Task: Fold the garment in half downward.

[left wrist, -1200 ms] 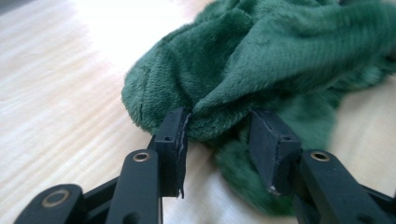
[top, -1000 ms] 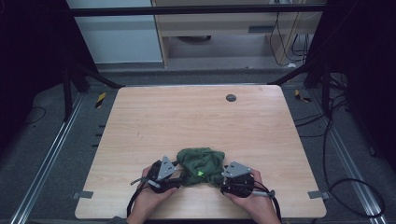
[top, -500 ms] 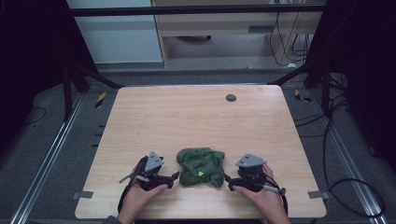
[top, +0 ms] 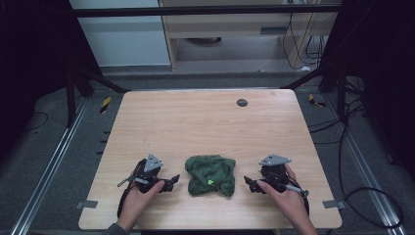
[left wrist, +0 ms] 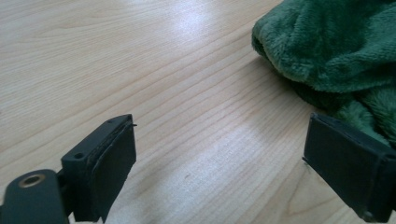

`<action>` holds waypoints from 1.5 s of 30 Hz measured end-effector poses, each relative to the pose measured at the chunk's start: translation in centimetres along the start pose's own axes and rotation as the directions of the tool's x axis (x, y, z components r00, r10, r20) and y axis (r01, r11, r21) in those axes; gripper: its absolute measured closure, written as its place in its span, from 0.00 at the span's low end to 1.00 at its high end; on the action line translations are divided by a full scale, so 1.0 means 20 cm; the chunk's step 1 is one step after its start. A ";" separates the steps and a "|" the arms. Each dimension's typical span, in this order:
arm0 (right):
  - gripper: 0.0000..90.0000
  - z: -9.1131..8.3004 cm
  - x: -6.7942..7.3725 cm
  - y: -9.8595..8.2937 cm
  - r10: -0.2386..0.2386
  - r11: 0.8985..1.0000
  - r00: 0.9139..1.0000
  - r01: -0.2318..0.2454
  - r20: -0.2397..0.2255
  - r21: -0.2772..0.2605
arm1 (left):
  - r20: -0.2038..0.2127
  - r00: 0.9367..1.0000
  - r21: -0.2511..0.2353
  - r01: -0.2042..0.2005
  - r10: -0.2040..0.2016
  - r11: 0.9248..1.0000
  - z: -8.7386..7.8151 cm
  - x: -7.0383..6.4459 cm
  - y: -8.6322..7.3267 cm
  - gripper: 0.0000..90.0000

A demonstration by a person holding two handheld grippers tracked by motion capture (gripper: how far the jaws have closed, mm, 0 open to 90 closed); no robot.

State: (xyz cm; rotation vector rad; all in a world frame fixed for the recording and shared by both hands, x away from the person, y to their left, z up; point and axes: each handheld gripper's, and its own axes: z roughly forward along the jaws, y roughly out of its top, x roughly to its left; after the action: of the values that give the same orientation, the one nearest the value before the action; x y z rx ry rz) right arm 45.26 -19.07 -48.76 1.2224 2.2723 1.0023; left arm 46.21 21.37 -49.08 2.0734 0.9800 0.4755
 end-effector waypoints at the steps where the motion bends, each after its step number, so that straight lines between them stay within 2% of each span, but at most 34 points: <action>1: 0.07 0.01 -0.03 0.01 0.007 1.000 1.000 -0.007 -0.006 -0.004 | -0.001 1.000 0.004 -0.008 0.008 1.000 0.00 0.01 0.00 0.08; 6: 0.09 0.02 -0.09 0.05 0.020 1.000 1.000 -0.020 0.003 0.004 | -0.001 1.000 0.020 -0.014 0.014 1.000 0.03 0.05 0.02 0.08; 8: 0.10 0.04 -0.12 0.07 0.005 1.000 1.000 -0.006 0.015 0.017 | -0.001 1.000 0.035 -0.023 0.023 0.999 0.04 0.07 0.03 0.08; 9: 0.12 0.05 -0.15 0.11 -0.001 1.000 1.000 0.001 0.029 0.023 | -0.008 0.999 0.048 -0.041 0.041 0.998 0.05 0.09 0.05 0.08; 10: 0.12 0.05 -0.15 0.11 -0.001 1.000 1.000 0.001 0.029 0.023 | -0.008 0.999 0.048 -0.041 0.041 0.998 0.05 0.09 0.05 0.08; 14: 0.12 0.07 -0.23 0.18 -0.009 1.000 1.000 0.008 0.026 0.029 | -0.021 0.998 0.090 -0.061 0.063 0.994 0.08 0.15 0.10 0.08; 17: 0.13 0.11 -0.31 0.26 -0.017 0.999 0.999 0.016 0.047 0.037 | -0.035 0.996 0.121 -0.077 0.081 0.990 0.11 0.20 0.13 0.08; 18: 0.13 0.11 -0.31 0.26 -0.017 0.999 0.999 0.016 0.047 0.037 | -0.037 0.996 0.128 -0.076 0.081 0.989 0.12 0.22 0.15 0.08; 25: 0.14 0.19 -0.44 0.35 0.028 0.999 0.997 -0.031 0.066 0.044 | -0.059 0.997 0.146 -0.037 0.046 0.989 0.16 0.34 0.21 0.08; 29: 0.14 0.24 -0.50 0.37 0.081 0.995 0.994 -0.085 0.074 0.050 | -0.077 0.996 0.145 -0.028 0.039 0.989 0.18 0.39 0.22 0.08; 33: 0.15 0.28 -0.53 0.37 0.110 0.992 0.991 -0.113 0.075 0.049 | -0.086 0.996 0.152 -0.002 0.016 0.988 0.20 0.44 0.21 0.08; 35: 0.15 0.28 -0.54 0.37 0.108 0.993 0.991 -0.112 0.084 0.045 | -0.089 0.996 0.150 0.004 0.010 0.989 0.21 0.45 0.21 0.08; 38: 0.15 0.32 -0.56 0.36 0.155 0.987 0.985 -0.158 0.081 0.031 | -0.090 0.996 0.156 0.017 -0.003 0.988 0.23 0.48 0.20 0.08; 45: 0.14 0.38 -0.56 0.34 0.195 0.979 0.977 -0.199 0.081 0.044 | -0.100 0.995 0.151 0.044 -0.029 0.988 0.26 0.53 0.18 0.08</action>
State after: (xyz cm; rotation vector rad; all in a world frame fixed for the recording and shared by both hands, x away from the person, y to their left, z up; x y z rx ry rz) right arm 60.03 -22.79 -48.98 1.5061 2.1635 0.9511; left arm 57.82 25.51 -49.55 2.1809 1.1416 0.5006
